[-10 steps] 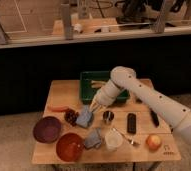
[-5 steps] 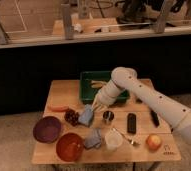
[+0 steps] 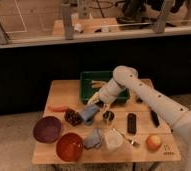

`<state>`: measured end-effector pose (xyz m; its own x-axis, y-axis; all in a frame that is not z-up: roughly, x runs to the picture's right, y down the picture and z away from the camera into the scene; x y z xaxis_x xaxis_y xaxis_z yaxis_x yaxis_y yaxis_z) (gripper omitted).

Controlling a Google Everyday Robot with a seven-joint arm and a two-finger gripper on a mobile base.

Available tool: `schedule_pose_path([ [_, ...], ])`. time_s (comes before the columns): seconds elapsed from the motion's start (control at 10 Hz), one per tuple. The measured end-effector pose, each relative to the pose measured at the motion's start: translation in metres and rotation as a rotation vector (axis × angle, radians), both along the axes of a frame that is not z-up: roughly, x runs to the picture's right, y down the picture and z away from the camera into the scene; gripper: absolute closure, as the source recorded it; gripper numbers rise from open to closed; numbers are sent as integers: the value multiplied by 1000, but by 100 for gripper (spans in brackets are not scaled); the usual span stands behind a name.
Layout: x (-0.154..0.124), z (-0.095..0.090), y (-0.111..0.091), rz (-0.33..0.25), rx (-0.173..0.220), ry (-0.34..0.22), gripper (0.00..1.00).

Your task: Place sponge in plastic cup

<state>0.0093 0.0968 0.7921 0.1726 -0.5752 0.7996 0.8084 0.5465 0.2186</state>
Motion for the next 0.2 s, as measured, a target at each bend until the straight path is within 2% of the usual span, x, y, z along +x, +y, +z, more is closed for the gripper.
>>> schedule_pose_path([
  [0.2, 2, 0, -3, 12, -10, 0, 20],
])
